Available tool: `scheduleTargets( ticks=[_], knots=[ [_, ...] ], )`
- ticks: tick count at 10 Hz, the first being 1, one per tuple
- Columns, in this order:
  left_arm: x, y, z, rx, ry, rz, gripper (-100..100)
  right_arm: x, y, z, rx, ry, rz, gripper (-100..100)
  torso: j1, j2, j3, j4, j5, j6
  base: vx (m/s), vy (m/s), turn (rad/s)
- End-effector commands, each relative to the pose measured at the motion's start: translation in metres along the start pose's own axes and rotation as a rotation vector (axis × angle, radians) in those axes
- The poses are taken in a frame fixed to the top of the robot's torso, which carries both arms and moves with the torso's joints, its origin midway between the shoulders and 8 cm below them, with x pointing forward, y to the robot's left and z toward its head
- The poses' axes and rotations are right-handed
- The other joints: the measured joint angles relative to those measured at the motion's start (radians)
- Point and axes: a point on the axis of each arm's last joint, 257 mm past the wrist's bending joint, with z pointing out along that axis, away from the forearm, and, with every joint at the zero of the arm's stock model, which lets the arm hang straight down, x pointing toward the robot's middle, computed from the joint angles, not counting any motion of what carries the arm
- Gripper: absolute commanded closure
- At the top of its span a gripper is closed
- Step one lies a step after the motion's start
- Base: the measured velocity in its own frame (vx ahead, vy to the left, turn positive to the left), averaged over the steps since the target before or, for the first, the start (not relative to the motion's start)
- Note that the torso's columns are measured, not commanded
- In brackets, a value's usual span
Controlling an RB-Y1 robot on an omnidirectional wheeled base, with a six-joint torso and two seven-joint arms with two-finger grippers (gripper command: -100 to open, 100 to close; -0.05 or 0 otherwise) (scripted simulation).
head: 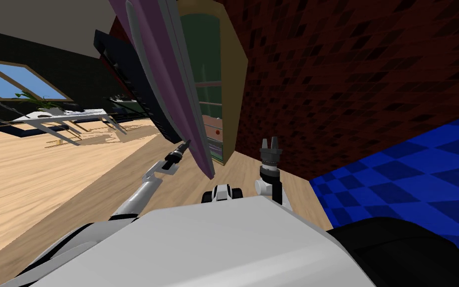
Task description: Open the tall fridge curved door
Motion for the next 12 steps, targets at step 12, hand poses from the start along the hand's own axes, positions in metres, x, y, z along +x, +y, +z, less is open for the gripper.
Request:
scheduleTargets(
  ticks=[12],
  knots=[
    [0.026,-0.063,-0.018,0.195,0.120,-0.017,100,0.000,0.000,0.000,0.000,0.000,0.000,0,-0.004,0.000,0.000,-0.002,0.000,0.004,-0.079,0.303,-0.054]
  ],
)
